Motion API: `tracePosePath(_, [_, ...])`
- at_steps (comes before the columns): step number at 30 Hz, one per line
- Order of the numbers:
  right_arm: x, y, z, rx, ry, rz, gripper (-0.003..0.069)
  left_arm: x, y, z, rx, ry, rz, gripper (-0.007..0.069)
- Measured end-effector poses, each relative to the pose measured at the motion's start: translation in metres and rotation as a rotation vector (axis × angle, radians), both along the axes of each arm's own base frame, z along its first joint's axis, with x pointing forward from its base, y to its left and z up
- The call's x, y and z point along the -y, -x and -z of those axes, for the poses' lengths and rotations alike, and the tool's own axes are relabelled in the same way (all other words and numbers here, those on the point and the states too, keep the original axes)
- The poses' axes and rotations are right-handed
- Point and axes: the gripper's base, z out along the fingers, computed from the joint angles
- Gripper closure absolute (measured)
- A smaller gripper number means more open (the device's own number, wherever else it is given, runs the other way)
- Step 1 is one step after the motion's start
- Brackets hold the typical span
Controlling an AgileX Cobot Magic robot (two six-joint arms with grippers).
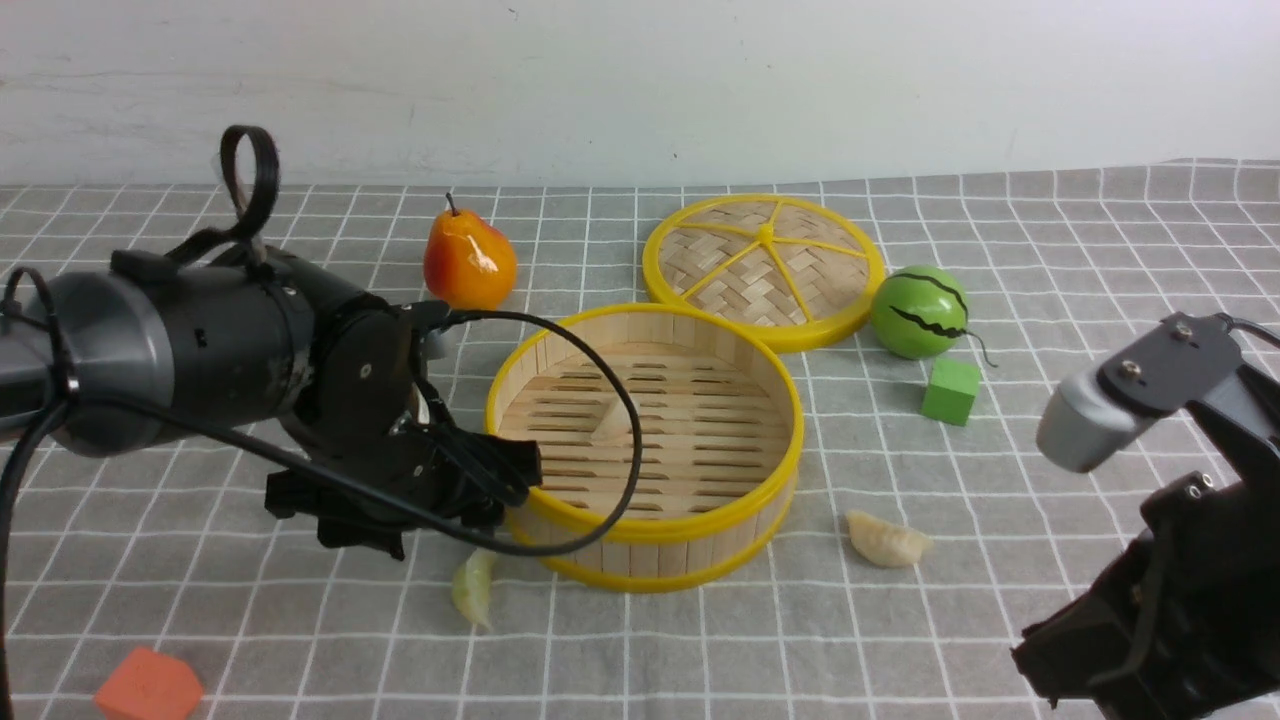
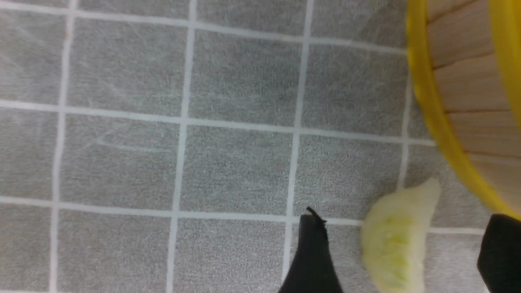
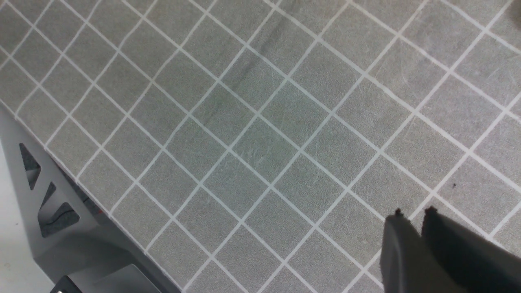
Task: Put the dumplings into the steamer on the table with the grey tablecloth.
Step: 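Reach for and grasp a dumpling on the table with the left gripper, then place the dumpling into the bamboo steamer basket with the left gripper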
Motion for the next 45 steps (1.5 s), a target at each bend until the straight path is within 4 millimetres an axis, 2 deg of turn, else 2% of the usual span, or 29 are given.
tracePosePath(5, [0.0, 0.0, 0.0, 0.0, 0.0, -0.001, 0.0583, 0.003, -0.003, 0.025, -0.071, -0.036, 0.025, 0.0134])
tracePosePath(9, [0.0, 0.0, 0.0, 0.0, 0.0, -0.001, 0.0583, 0.004, -0.004, 0.034, -0.091, -0.043, 0.027, 0.0179])
tracePosePath(15, [0.0, 0.0, 0.0, 0.003, 0.007, -0.002, 0.0583, 0.004, -0.003, 0.036, -0.106, -0.044, 0.023, 0.0434])
tracePosePath(18, [0.001, 0.0, 0.0, 0.004, 0.009, -0.003, 0.0582, 0.003, -0.001, 0.032, -0.13, -0.069, 0.054, 0.0428])
tracePosePath(20, [0.001, 0.0, 0.0, 0.005, 0.011, -0.003, 0.0579, 0.002, 0.0, 0.022, -0.137, -0.09, 0.094, 0.0429])
tracePosePath(22, [0.001, 0.0, 0.0, 0.005, 0.011, -0.003, 0.0576, 0.004, -0.004, 0.001, -0.107, -0.1, 0.139, 0.0429])
tracePosePath(26, [0.001, 0.0, 0.0, 0.005, 0.01, -0.003, 0.0573, 0.013, -0.024, -0.06, 0.033, -0.073, 0.18, 0.0429])
tracePosePath(27, [0.001, 0.0, 0.0, 0.005, 0.01, -0.003, 0.0573, 0.013, -0.025, -0.063, 0.038, -0.071, 0.181, 0.0429])
tracePosePath(28, [0.001, 0.0, 0.0, 0.005, 0.01, -0.004, 0.0571, 0.018, -0.035, -0.083, 0.092, -0.057, 0.194, 0.0429])
tracePosePath(30, [0.001, 0.0, 0.0, 0.006, 0.011, -0.004, 0.0568, 0.024, -0.047, -0.098, 0.132, -0.046, 0.208, 0.0429])
tracePosePath(32, [0.001, 0.0, 0.0, 0.006, 0.011, -0.005, 0.0566, 0.031, -0.061, -0.102, 0.137, -0.052, 0.226, 0.0429])
tracePosePath(35, [0.001, 0.0, 0.0, 0.006, 0.011, -0.005, 0.0566, 0.042, -0.083, -0.086, 0.095, -0.077, 0.253, 0.0429])
tracePosePath(39, [0.002, -0.001, 0.001, 0.014, 0.032, -0.006, 0.0566, 0.055, -0.109, -0.046, 0.018, -0.103, 0.266, 0.0429])
tracePosePath(42, [0.004, -0.001, 0.002, 0.021, 0.052, -0.008, 0.0564, 0.06, -0.121, -0.02, -0.023, -0.118, 0.271, 0.0429])
tracePosePath(43, [0.004, -0.001, 0.002, 0.021, 0.052, -0.008, 0.0564, 0.06, -0.121, -0.02, -0.021, -0.118, 0.271, 0.0429])
tracePosePath(45, [0.004, -0.001, 0.002, 0.021, 0.055, -0.008, 0.0564, 0.062, -0.125, -0.006, -0.038, -0.128, 0.286, 0.0408])
